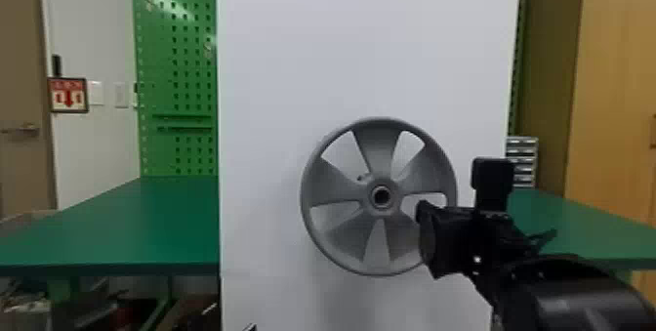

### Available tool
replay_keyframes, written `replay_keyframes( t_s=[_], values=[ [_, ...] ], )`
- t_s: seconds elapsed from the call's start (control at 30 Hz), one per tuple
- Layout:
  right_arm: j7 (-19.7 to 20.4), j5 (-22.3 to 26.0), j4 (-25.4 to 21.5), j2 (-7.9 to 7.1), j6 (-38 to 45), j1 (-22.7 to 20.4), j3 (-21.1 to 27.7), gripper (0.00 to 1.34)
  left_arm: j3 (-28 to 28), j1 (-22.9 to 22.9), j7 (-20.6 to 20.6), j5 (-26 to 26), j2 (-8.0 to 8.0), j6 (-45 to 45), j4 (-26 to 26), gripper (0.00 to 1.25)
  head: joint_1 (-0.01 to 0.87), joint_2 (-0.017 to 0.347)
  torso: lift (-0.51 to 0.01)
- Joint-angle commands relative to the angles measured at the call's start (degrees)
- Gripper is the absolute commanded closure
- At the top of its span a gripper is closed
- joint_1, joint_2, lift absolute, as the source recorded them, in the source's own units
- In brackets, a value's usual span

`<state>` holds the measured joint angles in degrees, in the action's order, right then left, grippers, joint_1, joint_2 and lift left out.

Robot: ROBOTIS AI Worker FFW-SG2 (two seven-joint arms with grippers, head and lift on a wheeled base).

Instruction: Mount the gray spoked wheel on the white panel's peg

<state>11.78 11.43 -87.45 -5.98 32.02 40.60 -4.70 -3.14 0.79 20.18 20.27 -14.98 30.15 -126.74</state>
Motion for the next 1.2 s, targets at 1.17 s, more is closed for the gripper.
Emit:
replay_keyframes(
  t_s=[1.17],
  values=[
    [0.4, 1.3, -13.0, 0.18, -5.0, -12.5, -4.3, 0.00, 0.7, -0.3, 0.0, 0.1, 0.04, -0.1, 0.0, 0.56, 0.123, -0.008, -0.397]
  ],
)
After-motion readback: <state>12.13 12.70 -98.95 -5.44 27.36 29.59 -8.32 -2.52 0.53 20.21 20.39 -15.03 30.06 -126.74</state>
